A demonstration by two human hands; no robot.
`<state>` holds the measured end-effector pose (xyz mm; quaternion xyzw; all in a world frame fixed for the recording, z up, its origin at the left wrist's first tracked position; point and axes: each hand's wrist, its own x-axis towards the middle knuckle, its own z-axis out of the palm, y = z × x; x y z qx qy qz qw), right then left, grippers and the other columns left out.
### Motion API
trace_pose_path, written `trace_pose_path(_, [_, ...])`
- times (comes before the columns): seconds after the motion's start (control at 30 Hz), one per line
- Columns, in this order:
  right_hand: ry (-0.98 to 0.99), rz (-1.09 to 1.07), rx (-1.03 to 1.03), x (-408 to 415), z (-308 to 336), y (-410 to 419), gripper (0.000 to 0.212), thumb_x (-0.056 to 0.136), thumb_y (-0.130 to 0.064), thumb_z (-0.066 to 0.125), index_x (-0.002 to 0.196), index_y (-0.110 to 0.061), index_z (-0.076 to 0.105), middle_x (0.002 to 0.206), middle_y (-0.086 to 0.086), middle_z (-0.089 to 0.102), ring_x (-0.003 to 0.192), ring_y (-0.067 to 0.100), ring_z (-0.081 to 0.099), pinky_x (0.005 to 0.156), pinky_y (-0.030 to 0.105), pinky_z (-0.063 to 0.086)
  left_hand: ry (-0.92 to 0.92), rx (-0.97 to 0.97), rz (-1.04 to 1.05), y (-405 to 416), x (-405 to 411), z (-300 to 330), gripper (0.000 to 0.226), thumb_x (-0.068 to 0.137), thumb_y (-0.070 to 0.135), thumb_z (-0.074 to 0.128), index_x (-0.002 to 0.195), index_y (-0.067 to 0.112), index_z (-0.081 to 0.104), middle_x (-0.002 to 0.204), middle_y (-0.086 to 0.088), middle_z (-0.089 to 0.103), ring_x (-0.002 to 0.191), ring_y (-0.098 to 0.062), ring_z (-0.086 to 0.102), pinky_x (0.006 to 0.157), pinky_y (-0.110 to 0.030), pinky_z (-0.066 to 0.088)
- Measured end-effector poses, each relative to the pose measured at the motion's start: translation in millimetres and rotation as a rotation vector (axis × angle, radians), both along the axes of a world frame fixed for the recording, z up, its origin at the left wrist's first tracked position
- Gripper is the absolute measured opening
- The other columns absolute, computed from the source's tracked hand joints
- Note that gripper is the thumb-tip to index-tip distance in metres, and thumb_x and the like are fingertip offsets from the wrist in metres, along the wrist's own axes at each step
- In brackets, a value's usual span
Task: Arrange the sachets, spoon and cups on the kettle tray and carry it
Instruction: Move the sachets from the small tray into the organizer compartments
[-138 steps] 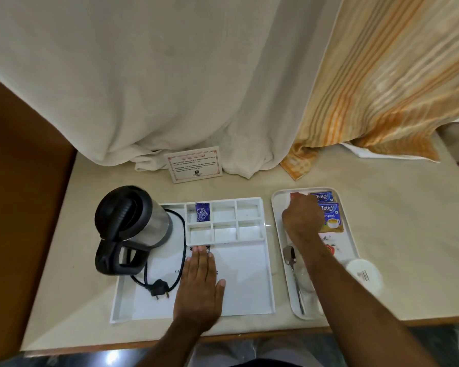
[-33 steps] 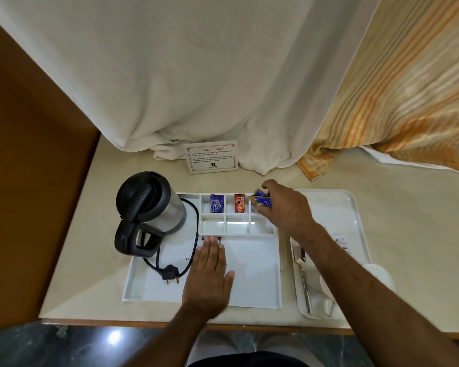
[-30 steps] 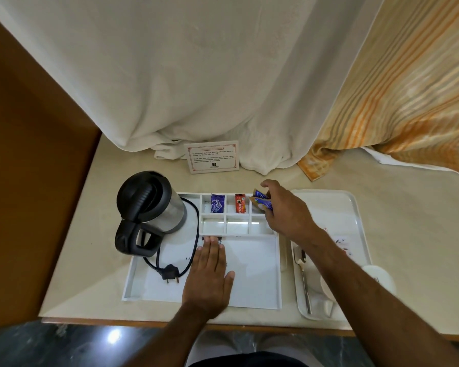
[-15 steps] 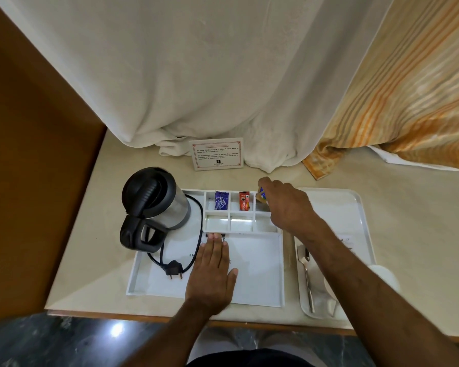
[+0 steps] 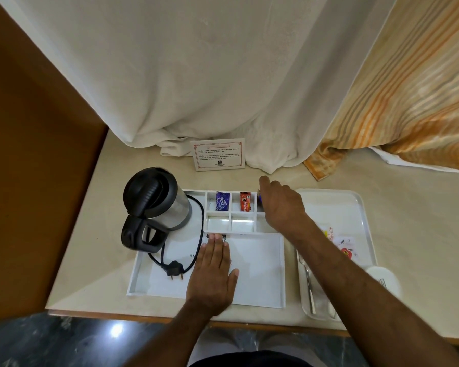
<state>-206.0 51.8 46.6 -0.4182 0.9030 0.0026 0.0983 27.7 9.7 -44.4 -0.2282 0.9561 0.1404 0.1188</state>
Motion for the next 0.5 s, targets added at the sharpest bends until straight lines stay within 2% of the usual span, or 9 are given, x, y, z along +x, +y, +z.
trace_pose_path(0.1, [0.011, -0.016, -0.038, -11.5, -2.7, 4.5, 0.054, 0.074, -0.014, 0.072, 0.121, -0.013, 0.045, 0.086, 0.008, 0.066, 0.076, 0.026, 0.061, 0.055, 0.033, 0.041, 0.007, -0.003, -0.018, -0.8, -0.6, 0.0, 0.071, 0.098, 0.055, 0.015, 0.152, 0.009, 0.004, 0.161, -0.013, 0.001, 0.147, -0.029, -0.006, 0.116, -0.042, -0.005])
trace_pose_path(0.23, [-0.091, -0.045, -0.077, -13.9, -8.0, 8.7, 0.048, 0.079, -0.030, 0.073, 0.118, -0.019, 0.048, 0.098, 0.011, 0.066, 0.085, 0.025, 0.061, 0.066, 0.036, 0.050, -0.015, -0.022, -0.003, -3.9, 2.8, -2.8, 0.073, 0.096, 0.058, 0.006, 0.152, 0.011, -0.004, 0.161, -0.011, -0.008, 0.147, -0.026, -0.017, 0.120, -0.044, -0.007])
trace_pose_path(0.33, [-0.333, -0.127, -0.286, -23.0, 1.2, 26.7, 0.060, 0.073, -0.040, 0.077, 0.124, -0.027, 0.046, 0.103, -0.004, 0.065, 0.090, 0.018, 0.059, 0.070, 0.033, 0.049, -0.007, -0.024, -0.002, -6.1, 6.4, -2.2, 0.073, 0.096, 0.057, 0.007, 0.151, 0.010, -0.005, 0.161, -0.013, -0.011, 0.146, -0.025, -0.019, 0.118, -0.042, -0.008])
trace_pose_path(0.4, [-0.377, -0.218, -0.424, -36.3, 6.4, 54.3, 0.061, 0.072, -0.035, 0.078, 0.125, -0.029, 0.048, 0.103, -0.009, 0.061, 0.087, 0.014, 0.058, 0.072, 0.032, 0.048, 0.002, -0.023, -0.002, -8.3, 7.6, -1.7, 0.073, 0.096, 0.055, 0.009, 0.151, 0.008, -0.003, 0.161, -0.014, -0.009, 0.147, -0.027, -0.017, 0.119, -0.042, -0.005])
trace_pose_path(0.43, [-0.346, -0.231, -0.375, -44.6, 6.9, 73.1, 0.059, 0.072, -0.030, 0.077, 0.124, -0.028, 0.049, 0.105, -0.008, 0.062, 0.089, 0.016, 0.059, 0.074, 0.032, 0.048, 0.003, -0.019, -0.008, -8.4, 7.0, -1.4, 0.073, 0.096, 0.055, 0.009, 0.151, 0.008, -0.001, 0.161, -0.015, -0.008, 0.147, -0.027, -0.015, 0.120, -0.044, -0.004])
trace_pose_path(0.5, [-0.311, -0.225, -0.075, -59.2, 5.1, 108.0, 0.057, 0.068, -0.025, 0.076, 0.120, -0.028, 0.054, 0.109, -0.005, 0.064, 0.101, 0.020, 0.060, 0.080, 0.033, 0.049, 0.019, -0.009, -0.008, -7.3, 5.8, -1.2, 0.073, 0.097, 0.054, 0.013, 0.151, 0.006, 0.002, 0.161, -0.016, -0.004, 0.148, -0.028, -0.012, 0.120, -0.046, 0.001])
